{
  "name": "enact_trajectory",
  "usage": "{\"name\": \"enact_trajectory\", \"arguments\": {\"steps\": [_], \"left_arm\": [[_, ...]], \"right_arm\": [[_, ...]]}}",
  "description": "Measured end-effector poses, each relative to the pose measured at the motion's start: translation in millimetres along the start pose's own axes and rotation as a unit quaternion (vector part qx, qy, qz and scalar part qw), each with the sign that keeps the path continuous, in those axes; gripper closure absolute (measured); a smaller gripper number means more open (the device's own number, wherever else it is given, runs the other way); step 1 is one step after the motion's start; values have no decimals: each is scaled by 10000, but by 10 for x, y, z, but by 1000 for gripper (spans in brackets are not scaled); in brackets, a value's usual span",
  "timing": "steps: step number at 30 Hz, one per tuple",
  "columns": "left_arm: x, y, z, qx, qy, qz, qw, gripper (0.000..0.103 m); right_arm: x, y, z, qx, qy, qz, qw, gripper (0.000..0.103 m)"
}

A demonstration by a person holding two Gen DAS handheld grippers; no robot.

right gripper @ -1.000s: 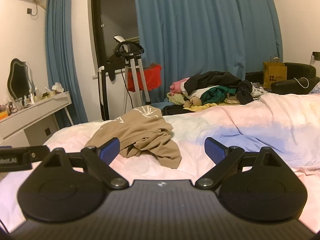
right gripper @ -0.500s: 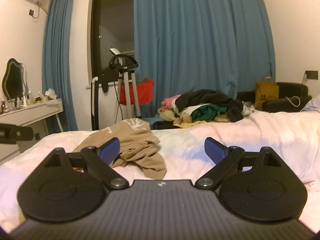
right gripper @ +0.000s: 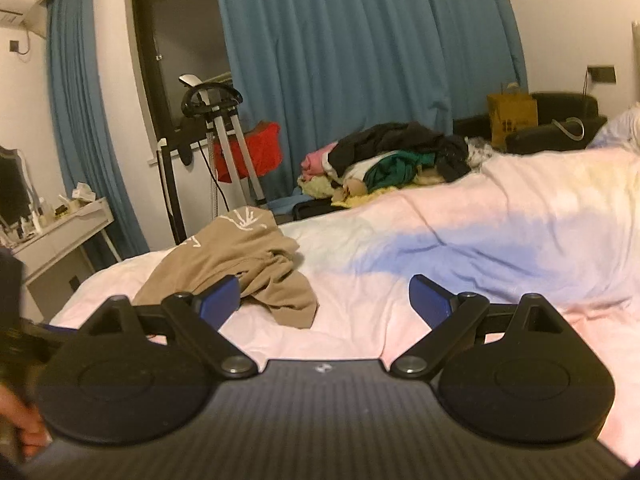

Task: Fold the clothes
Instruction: 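Reach the left gripper to the beige T-shirt edge and close on it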

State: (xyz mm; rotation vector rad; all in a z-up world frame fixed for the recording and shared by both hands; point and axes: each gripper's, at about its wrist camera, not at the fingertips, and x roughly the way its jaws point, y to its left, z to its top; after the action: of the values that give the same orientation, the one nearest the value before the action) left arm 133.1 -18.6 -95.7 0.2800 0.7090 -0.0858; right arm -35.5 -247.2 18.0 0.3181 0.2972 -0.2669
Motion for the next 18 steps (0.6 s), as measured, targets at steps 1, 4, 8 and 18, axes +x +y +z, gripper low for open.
{"name": "enact_trajectory", "arguments": {"steps": [1, 4, 8, 18], "left_arm": [[99, 23, -8, -49, 18, -24, 10000, 12], [320, 86, -15, -297, -21, -51, 9995, 13], [486, 73, -35, -122, -371, 447, 9982, 16], [519, -6, -4, 209, -843, 171, 9961, 31]], "right_arm": [[38, 2, -10, 12, 51, -15, 10000, 10], [193, 45, -44, -128, 298, 106, 9994, 10], [466, 103, -153, -191, 562, 123, 9982, 10], [1046, 192, -436, -327, 807, -7, 9962, 10]]}}
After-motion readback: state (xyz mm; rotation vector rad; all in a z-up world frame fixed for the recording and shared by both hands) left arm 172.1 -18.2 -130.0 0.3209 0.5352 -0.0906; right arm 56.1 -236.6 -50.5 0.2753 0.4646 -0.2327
